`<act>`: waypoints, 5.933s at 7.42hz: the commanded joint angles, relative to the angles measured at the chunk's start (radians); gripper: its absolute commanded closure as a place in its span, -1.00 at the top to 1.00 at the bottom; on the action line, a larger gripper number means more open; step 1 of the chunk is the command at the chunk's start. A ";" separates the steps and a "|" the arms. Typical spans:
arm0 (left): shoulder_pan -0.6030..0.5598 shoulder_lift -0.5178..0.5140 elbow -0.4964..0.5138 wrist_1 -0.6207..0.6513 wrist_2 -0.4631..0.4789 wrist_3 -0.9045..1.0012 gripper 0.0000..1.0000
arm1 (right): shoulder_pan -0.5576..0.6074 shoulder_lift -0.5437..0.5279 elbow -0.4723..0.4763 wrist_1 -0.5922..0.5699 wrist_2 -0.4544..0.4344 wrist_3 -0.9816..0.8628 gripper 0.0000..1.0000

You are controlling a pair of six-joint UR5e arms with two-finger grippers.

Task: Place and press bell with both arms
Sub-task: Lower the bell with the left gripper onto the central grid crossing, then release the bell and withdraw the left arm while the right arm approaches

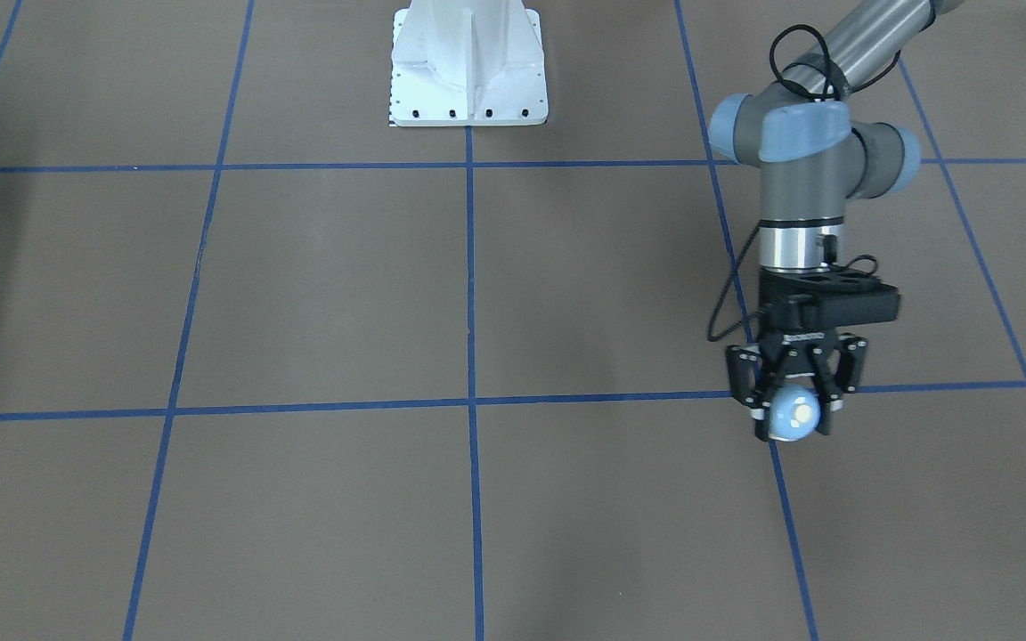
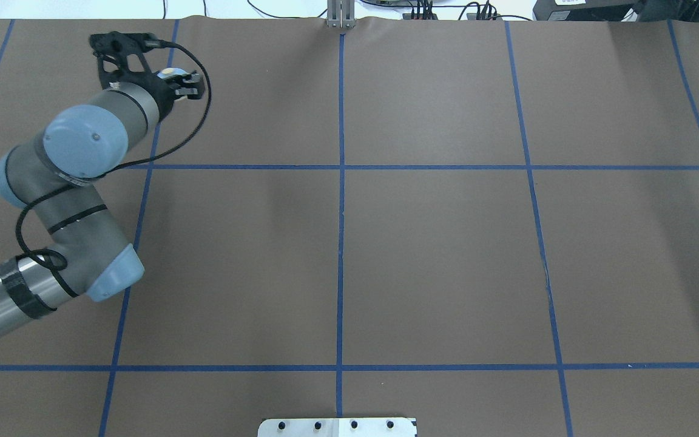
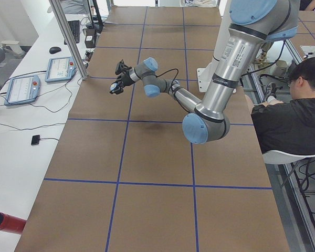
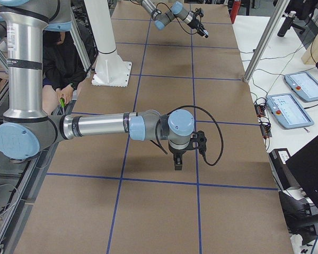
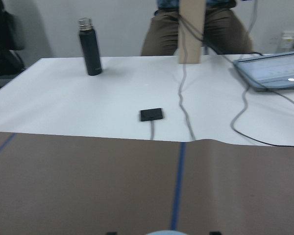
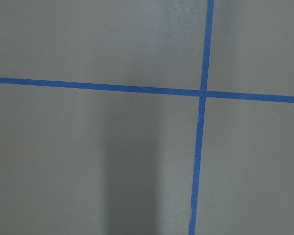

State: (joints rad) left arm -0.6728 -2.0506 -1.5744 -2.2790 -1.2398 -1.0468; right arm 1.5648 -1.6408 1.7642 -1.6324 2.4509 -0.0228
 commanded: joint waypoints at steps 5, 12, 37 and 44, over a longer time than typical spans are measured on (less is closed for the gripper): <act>0.143 -0.411 0.468 -0.157 0.043 0.036 -1.00 | -0.005 -0.001 -0.005 0.000 0.000 0.000 1.00; 0.203 -0.454 0.566 -0.168 0.036 0.036 -1.00 | -0.005 -0.001 0.001 0.000 0.005 0.000 1.00; -0.069 -0.435 0.406 0.179 -0.349 0.175 1.00 | -0.156 0.187 -0.002 0.016 -0.024 0.204 1.00; -0.428 0.097 0.087 0.293 -0.710 0.608 1.00 | -0.560 0.673 -0.117 0.025 -0.166 0.961 1.00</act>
State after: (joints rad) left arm -1.0503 -2.0310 -1.4195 -2.0673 -1.9181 -0.5531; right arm 1.0575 -1.0097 1.6431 -1.6149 2.3324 0.8313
